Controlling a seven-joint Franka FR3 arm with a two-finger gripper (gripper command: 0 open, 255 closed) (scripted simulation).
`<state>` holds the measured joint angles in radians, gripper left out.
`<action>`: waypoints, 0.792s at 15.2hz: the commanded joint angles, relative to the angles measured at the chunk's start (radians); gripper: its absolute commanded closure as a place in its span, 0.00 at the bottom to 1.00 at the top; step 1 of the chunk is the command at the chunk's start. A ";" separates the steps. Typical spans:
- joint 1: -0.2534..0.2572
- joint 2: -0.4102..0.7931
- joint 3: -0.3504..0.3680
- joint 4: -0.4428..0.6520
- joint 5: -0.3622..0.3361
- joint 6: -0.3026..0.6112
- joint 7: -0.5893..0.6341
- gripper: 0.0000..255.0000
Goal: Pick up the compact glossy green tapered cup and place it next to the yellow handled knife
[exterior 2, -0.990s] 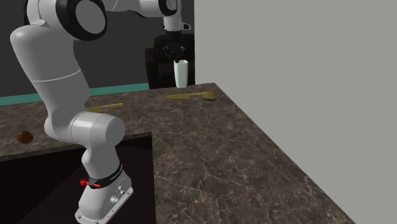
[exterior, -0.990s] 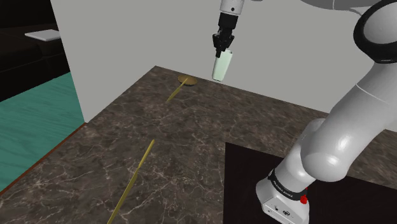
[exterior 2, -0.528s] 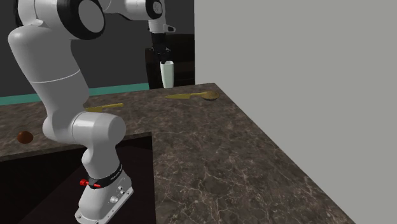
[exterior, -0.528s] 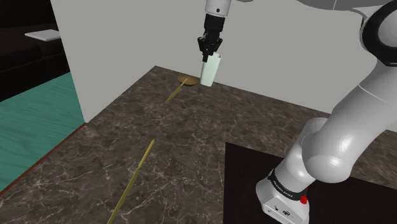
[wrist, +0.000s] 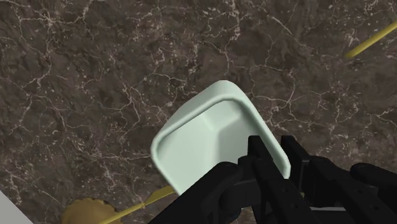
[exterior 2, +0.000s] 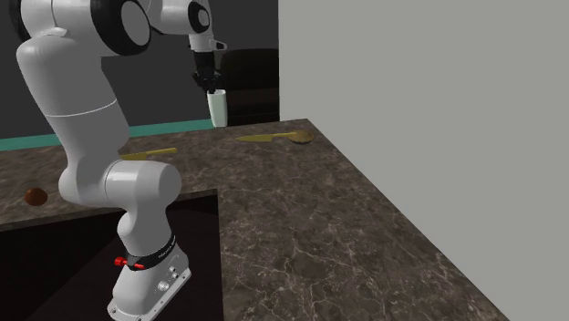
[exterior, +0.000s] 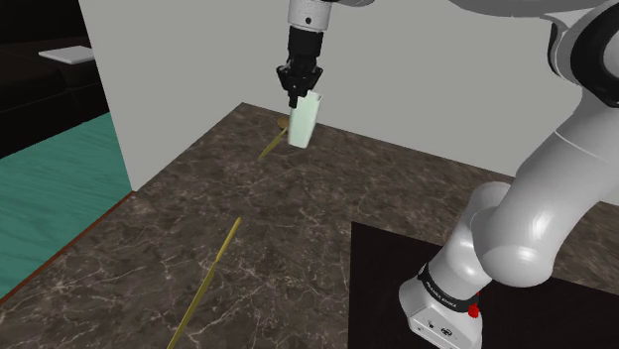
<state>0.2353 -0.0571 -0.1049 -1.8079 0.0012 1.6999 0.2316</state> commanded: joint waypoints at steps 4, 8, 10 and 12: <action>0.057 0.057 0.060 0.053 0.012 0.006 0.116 1.00; 0.100 0.115 0.102 0.107 0.017 0.011 0.201 1.00; 0.123 0.150 0.122 0.142 0.017 0.011 0.243 1.00; 0.145 0.188 0.140 0.183 0.016 0.009 0.284 1.00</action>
<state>0.3671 0.1128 0.0241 -1.6478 0.0172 1.7134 0.4894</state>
